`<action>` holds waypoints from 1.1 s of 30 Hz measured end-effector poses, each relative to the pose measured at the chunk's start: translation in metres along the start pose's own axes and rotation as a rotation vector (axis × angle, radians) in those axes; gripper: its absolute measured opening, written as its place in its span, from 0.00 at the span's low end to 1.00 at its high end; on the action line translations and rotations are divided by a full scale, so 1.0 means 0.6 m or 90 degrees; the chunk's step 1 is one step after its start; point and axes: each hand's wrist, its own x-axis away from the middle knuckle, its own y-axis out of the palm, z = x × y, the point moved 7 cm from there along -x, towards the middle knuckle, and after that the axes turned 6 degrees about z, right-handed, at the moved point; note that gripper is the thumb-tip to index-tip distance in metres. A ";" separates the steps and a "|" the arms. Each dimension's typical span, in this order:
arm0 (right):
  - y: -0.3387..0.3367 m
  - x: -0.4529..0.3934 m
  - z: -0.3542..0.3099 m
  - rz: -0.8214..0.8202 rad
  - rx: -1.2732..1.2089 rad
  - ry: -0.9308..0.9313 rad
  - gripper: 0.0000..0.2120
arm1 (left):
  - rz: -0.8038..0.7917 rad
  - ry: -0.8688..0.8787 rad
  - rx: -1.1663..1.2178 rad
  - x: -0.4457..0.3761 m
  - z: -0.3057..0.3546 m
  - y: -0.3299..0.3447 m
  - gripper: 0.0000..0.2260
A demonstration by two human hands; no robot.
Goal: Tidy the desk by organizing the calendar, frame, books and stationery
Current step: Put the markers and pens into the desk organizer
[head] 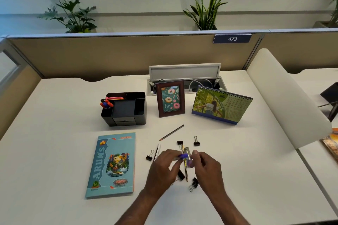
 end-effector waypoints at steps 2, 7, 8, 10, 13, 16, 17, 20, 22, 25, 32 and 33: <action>0.002 -0.001 0.004 -0.006 -0.003 0.003 0.20 | 0.016 -0.034 0.002 -0.013 -0.013 -0.023 0.16; 0.015 0.001 0.029 -0.028 0.012 0.017 0.20 | 0.056 -0.100 -0.037 -0.053 -0.063 -0.088 0.33; 0.018 0.001 0.037 -0.030 0.023 0.020 0.20 | 0.069 -0.097 -0.050 -0.064 -0.072 -0.103 0.34; 0.023 0.000 0.055 -0.034 0.047 0.031 0.18 | 0.099 -0.079 -0.074 -0.092 -0.086 -0.138 0.32; 0.030 0.000 0.083 -0.048 0.064 0.052 0.16 | 0.161 -0.066 -0.094 -0.141 -0.102 -0.198 0.26; 0.031 0.003 0.100 -0.050 0.076 0.066 0.16 | 0.245 -0.076 -0.114 -0.191 -0.119 -0.261 0.18; 0.031 0.004 0.103 -0.049 0.084 0.068 0.16 | 0.273 -0.076 -0.126 -0.205 -0.126 -0.281 0.16; 0.029 0.006 0.111 -0.052 0.102 0.066 0.16 | 0.321 -0.092 -0.177 -0.243 -0.163 -0.329 0.11; 0.029 0.005 0.115 -0.058 0.105 0.068 0.16 | 0.324 -0.113 -0.229 -0.264 -0.196 -0.353 0.10; 0.027 0.005 0.119 -0.056 0.116 0.063 0.16 | 0.321 -0.164 -0.314 -0.284 -0.245 -0.376 0.10; 0.031 -0.001 0.140 -0.048 0.136 0.071 0.15 | 0.263 -0.236 -0.422 -0.290 -0.306 -0.365 0.09; 0.032 -0.001 0.142 -0.049 0.139 0.074 0.15 | 0.256 -0.235 -0.437 -0.292 -0.307 -0.363 0.10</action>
